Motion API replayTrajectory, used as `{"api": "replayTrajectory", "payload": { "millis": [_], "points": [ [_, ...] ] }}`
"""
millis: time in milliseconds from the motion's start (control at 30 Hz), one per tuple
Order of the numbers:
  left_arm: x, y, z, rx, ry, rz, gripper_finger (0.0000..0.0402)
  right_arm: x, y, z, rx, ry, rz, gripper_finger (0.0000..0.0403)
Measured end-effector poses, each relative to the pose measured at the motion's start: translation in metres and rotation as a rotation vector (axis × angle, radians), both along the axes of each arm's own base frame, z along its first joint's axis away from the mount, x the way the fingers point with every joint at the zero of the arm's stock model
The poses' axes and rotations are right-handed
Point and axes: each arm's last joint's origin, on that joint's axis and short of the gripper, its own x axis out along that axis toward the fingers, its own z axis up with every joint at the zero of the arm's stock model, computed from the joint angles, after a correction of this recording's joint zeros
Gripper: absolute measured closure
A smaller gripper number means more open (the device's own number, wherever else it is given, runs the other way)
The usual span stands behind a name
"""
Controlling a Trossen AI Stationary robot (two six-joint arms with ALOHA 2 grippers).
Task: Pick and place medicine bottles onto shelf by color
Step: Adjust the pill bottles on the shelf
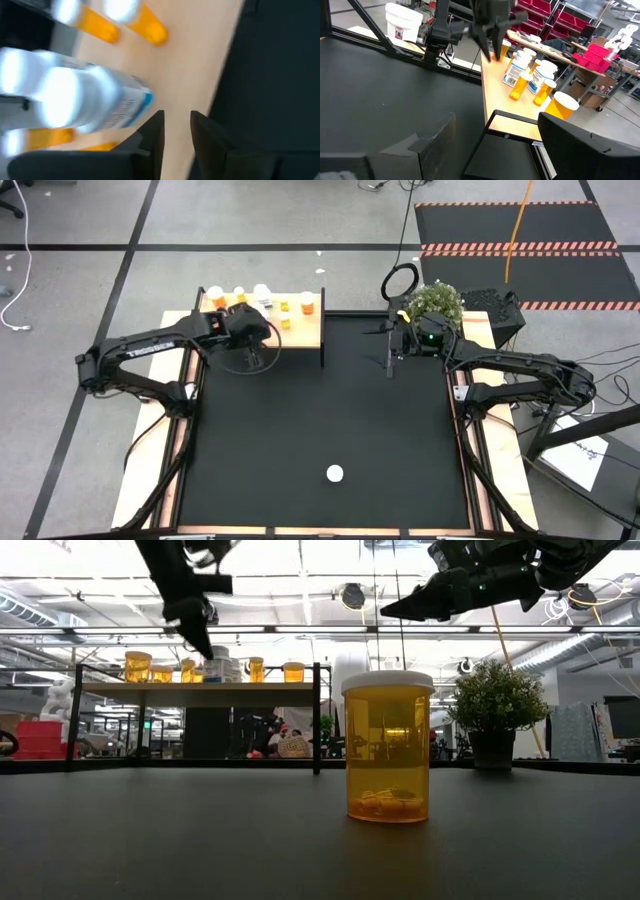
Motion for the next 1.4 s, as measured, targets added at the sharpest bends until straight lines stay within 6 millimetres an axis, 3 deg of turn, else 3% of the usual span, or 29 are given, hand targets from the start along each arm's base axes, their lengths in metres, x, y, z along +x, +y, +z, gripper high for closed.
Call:
{"api": "replayTrajectory", "payload": {
  "millis": [233,733,1067,1400],
  "points": [
    [-0.009,-0.001,0.011,0.051,-0.035,0.025,0.0332,0.0,0.0,0.0,-0.004,0.0,0.001,0.0126],
    [0.017,0.017,-0.013,0.049,0.016,0.022,0.0392,0.0,0.0,0.0,-0.002,-0.001,0.0,0.0126],
    [0.013,0.016,-0.016,0.028,0.065,0.021,0.0391,0.0,0.0,-0.001,-0.006,0.006,0.001,0.0126],
    [0.01,0.03,-0.014,0.055,0.041,0.052,0.0391,0.0,0.0,-0.001,-0.015,0.007,0.002,0.0126]
  ]
}}
